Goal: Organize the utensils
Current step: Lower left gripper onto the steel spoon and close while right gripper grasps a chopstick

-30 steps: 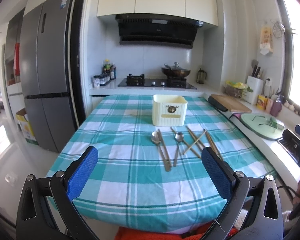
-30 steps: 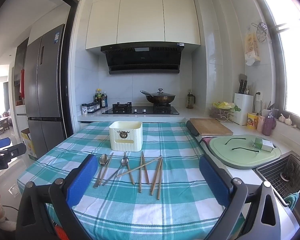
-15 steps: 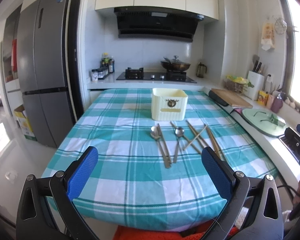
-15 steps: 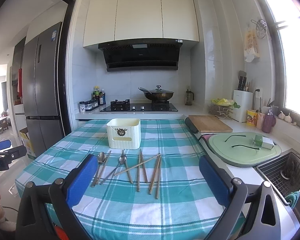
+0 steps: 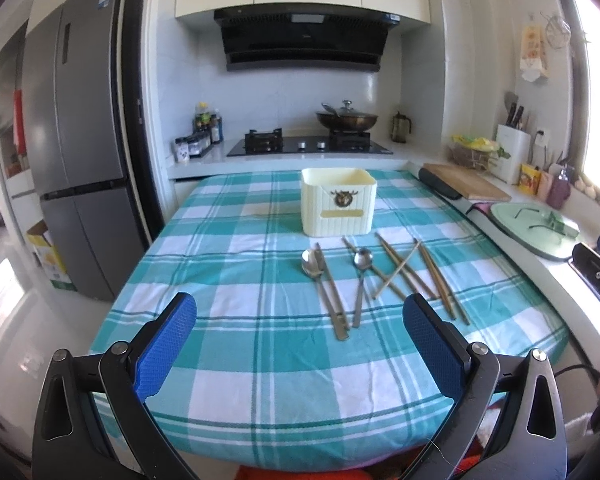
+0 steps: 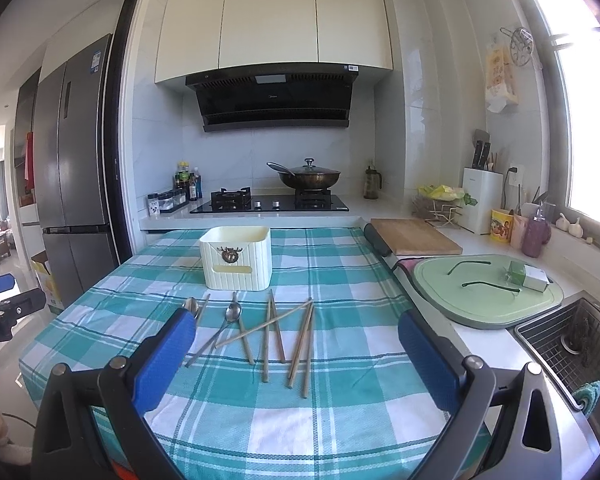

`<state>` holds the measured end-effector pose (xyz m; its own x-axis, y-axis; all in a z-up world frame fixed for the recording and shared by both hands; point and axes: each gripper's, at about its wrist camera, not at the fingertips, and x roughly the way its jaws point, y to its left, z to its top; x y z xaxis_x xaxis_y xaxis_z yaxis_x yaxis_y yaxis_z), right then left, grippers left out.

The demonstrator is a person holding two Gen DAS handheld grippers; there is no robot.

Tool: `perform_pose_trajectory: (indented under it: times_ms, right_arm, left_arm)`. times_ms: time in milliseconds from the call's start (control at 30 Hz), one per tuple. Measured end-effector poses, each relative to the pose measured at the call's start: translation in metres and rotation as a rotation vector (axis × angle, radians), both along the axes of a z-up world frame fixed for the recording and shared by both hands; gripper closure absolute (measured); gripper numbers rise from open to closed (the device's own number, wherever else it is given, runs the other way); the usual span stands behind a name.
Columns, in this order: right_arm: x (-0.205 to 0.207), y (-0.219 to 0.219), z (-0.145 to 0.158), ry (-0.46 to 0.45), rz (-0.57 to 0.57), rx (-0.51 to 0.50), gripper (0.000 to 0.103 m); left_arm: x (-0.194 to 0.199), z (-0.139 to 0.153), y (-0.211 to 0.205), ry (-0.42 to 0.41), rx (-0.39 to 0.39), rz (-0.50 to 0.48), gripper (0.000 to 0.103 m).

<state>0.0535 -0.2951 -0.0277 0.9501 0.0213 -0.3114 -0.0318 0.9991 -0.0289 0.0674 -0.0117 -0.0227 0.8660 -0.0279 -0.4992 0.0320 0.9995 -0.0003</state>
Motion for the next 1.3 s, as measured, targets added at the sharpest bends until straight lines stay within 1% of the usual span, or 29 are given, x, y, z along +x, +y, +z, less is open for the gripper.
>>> perform_pose_trajectory:
  times_ms: [133,300,400,467,533,600,733,767,833,867,900,933,1000,1033,1100,1167,1200,1300]
  right_arm:
    - [0.014,-0.003,-0.005,0.028,-0.012,-0.005,0.0]
    - [0.04,-0.01,-0.015,0.076,-0.02,-0.009,0.0]
    - [0.06,-0.018,-0.023,0.104,-0.028,-0.018,0.0]
    - [0.076,-0.025,-0.033,0.135,-0.034,-0.027,0.0]
    - [0.095,-0.032,-0.046,0.178,-0.05,-0.04,0.0]
    - [0.115,-0.037,-0.061,0.227,-0.044,-0.051,0.0]
    - [0.159,-0.043,-0.095,0.357,0.007,-0.044,0.0]
    - [0.17,-0.044,-0.105,0.394,0.021,-0.04,0.002]
    - [0.186,-0.044,-0.12,0.451,0.048,-0.027,0.019]
    - [0.193,-0.044,-0.126,0.478,0.066,-0.017,0.03]
    - [0.199,-0.044,-0.132,0.499,0.08,-0.01,0.037]
    - [0.204,-0.042,-0.138,0.521,0.086,-0.01,0.04]
    - [0.213,-0.04,-0.148,0.555,0.101,0.001,0.051]
    - [0.218,-0.038,-0.151,0.567,0.112,0.006,0.055]
    - [0.225,-0.035,-0.158,0.589,0.122,-0.004,0.067]
    - [0.231,-0.032,-0.165,0.609,0.133,-0.015,0.071]
    - [0.233,-0.03,-0.168,0.619,0.135,-0.025,0.076]
    - [0.237,-0.027,-0.171,0.624,0.142,-0.043,0.079]
  left_arm:
    - [0.023,-0.015,-0.001,0.065,-0.008,-0.031,0.0]
    - [0.062,-0.027,0.001,0.096,-0.012,-0.011,0.0]
    - [0.088,-0.037,0.003,0.118,-0.039,-0.001,0.0]
    - [0.111,-0.049,0.004,0.152,-0.062,0.008,0.0]
    - [0.132,-0.062,0.004,0.188,-0.08,0.015,0.0]
    - [0.152,-0.076,0.004,0.223,-0.09,0.023,0.0]
    - [0.183,-0.102,0.004,0.278,-0.073,0.053,0.0]
    - [0.189,-0.107,0.004,0.295,-0.069,0.058,0.0]
    - [0.2,-0.117,0.003,0.324,-0.075,0.059,0.0]
    - [0.205,-0.121,0.003,0.335,-0.075,0.063,0.0]
    - [0.211,-0.125,0.003,0.347,-0.077,0.068,0.0]
    - [0.216,-0.128,0.003,0.358,-0.081,0.072,0.0]
    - [0.225,-0.134,0.003,0.377,-0.093,0.082,0.0]
    - [0.23,-0.136,0.003,0.384,-0.102,0.087,0.0]
    - [0.236,-0.139,0.002,0.39,-0.108,0.095,0.0]
    - [0.244,-0.144,0.0,0.4,-0.091,0.109,0.0]
    - [0.248,-0.147,-0.001,0.404,-0.085,0.112,0.0]
    - [0.256,-0.156,-0.004,0.418,-0.058,0.127,0.0]
